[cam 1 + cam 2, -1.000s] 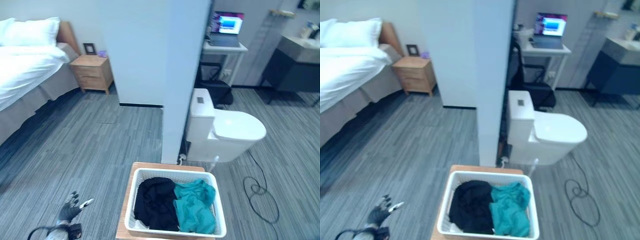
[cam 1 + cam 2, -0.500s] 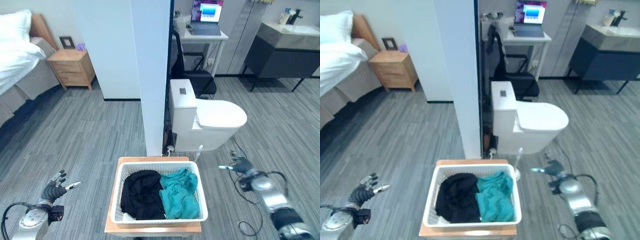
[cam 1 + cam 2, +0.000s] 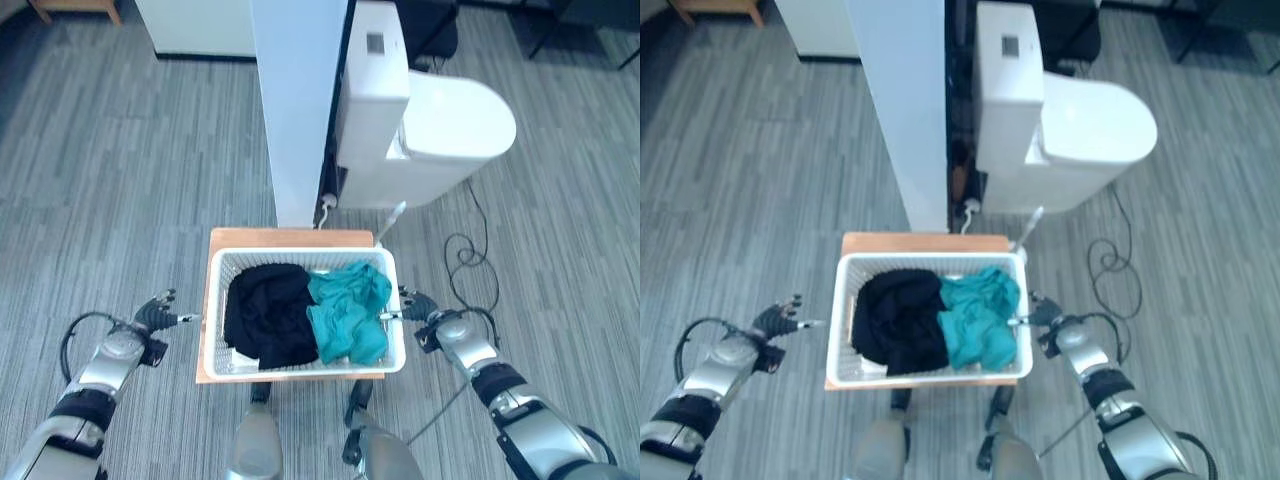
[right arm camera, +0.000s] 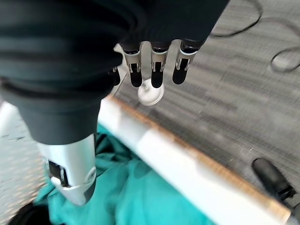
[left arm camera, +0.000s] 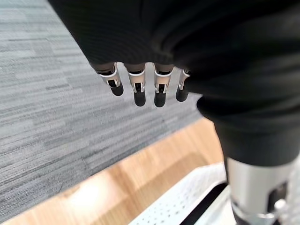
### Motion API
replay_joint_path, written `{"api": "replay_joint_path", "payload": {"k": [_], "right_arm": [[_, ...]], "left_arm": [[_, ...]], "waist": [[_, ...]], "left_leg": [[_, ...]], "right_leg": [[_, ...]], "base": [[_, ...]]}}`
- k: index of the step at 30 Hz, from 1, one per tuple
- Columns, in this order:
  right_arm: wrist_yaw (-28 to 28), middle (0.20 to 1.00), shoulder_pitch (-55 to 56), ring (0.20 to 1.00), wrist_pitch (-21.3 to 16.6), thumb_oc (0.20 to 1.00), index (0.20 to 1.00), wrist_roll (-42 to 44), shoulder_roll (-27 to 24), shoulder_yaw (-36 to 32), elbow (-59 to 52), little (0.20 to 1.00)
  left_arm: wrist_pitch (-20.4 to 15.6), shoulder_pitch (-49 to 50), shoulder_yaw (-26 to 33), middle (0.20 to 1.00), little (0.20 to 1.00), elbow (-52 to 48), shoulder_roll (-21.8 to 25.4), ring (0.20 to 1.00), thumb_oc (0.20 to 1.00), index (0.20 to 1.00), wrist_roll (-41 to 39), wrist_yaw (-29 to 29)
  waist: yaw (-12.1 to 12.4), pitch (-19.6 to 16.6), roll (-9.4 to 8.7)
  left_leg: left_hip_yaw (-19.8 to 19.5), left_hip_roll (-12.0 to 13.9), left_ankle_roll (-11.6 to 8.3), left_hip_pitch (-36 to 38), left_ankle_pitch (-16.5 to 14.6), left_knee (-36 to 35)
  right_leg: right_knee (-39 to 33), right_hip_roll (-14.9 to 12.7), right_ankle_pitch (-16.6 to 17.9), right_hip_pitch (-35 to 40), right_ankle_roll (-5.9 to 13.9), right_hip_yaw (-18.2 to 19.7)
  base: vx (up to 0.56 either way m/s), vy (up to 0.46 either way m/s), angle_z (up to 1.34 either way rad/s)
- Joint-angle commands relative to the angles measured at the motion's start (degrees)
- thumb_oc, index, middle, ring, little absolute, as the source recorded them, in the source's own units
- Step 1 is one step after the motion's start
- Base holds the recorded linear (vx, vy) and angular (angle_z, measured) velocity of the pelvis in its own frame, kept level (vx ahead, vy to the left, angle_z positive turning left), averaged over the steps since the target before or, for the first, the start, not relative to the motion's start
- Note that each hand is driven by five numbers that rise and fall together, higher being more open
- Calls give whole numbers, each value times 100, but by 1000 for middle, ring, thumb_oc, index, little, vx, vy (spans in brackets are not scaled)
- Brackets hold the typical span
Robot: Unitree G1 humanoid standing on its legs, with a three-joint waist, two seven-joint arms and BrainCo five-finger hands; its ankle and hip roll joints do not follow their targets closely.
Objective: Grab the laundry basket,head to the washer,open it,put in the laundry and shut it.
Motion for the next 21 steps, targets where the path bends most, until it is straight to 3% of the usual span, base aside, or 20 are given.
{"api": "replay_joint_path", "payload": {"k": [1, 6, 14, 21], "right_arm": [[-224, 1000, -225, 1000, -160, 1000, 1000, 200, -106, 232, 103, 1000], [-408, 1000, -559, 1000, -317, 1000, 1000, 305, -11, 501, 373, 1000], [-533, 1000, -741, 1000, -421, 1000, 1000, 353, 23, 727, 520, 1000], [-559, 1000, -1144, 1000, -401, 1000, 1000, 255, 48, 854, 661, 1000]], "left_arm": [[-364, -535, -385, 1000, 1000, 1267, -242, 1000, 1000, 1000, 180, 370], [-501, -1699, -1020, 1000, 1000, 2350, -736, 1000, 1000, 1000, 74, 606], [-548, -2335, -1611, 1000, 1000, 2602, -1000, 1000, 1000, 1000, 218, 679], [-314, -2935, -2478, 1000, 1000, 2960, -838, 1000, 1000, 1000, 1654, 637]], "waist": [[-25, -131, 193], [-77, 170, 187], [-93, 392, 261], [-113, 594, 224]], "left_leg": [[-263, -50, 232, -173, 442, -513], [-286, -40, 198, -282, 513, -461], [-335, -66, 180, -428, 556, -424], [-299, -61, 233, -620, 451, -151]], "right_leg": [[801, -322, -519, -98, 364, 303], [813, -311, -483, -190, 358, 306], [841, -334, -474, -266, 355, 260], [870, -341, -407, -421, 377, 356]], "base": [[-63, 17, 1], [-55, 3, 2], [-11, 2, 2], [-9, 5, -1]]}}
